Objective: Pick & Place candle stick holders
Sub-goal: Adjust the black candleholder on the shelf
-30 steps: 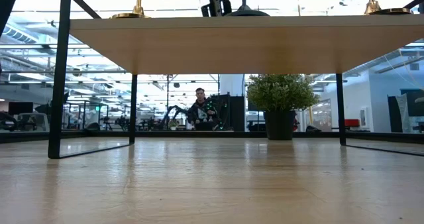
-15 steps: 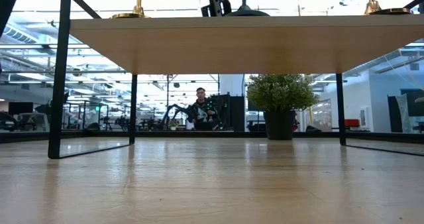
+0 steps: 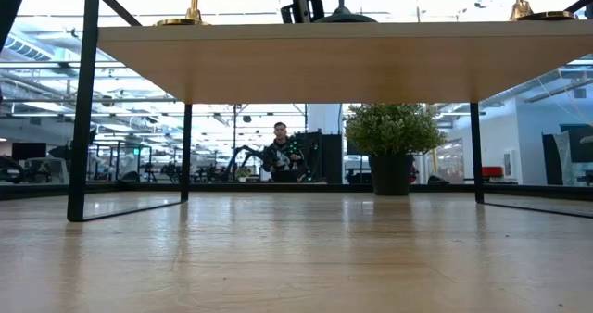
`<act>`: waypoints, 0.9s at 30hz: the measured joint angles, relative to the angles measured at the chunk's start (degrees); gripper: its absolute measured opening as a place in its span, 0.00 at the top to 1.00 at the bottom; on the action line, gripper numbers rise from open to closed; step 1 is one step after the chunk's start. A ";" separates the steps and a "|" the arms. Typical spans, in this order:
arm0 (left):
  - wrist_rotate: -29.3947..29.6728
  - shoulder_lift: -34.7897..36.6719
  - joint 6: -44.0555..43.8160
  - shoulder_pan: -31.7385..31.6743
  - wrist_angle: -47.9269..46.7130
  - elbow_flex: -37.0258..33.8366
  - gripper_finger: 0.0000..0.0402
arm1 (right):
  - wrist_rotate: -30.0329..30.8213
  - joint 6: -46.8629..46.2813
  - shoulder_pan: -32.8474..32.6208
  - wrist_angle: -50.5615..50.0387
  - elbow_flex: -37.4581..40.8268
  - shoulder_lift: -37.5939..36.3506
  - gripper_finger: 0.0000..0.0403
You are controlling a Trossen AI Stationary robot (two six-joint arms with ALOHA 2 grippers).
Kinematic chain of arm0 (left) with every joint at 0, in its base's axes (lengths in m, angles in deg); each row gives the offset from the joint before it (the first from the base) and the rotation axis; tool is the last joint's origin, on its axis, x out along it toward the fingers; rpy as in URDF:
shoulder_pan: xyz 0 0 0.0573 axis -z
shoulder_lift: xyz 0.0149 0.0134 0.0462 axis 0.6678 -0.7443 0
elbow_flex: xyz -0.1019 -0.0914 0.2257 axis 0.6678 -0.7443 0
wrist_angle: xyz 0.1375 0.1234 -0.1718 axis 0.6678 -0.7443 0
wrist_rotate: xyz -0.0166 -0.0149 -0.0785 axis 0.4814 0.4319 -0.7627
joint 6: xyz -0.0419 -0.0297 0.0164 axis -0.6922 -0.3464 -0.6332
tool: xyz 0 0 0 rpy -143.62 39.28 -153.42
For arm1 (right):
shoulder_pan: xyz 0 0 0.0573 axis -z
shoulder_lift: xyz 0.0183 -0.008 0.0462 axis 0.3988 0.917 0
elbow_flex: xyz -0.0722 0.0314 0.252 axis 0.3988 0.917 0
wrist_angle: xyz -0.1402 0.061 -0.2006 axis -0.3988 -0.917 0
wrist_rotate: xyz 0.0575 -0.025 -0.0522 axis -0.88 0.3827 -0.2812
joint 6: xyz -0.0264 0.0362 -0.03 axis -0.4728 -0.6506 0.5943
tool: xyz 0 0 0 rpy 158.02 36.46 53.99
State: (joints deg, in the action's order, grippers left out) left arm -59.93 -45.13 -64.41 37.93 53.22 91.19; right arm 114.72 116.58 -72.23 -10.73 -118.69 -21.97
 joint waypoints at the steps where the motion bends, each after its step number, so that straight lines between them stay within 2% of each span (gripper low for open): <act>1: -0.01 0.00 0.00 0.00 0.00 0.00 1.00 | 0.00 0.02 0.00 -0.02 0.00 0.00 1.00; 27: -1.54 0.00 -0.16 0.00 0.02 0.00 1.00 | 0.02 0.20 0.00 -0.90 0.00 0.02 1.00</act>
State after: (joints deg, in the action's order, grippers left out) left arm -61.47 -45.13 -64.57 37.93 53.24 91.19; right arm 114.74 116.78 -72.23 -11.63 -118.69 -21.95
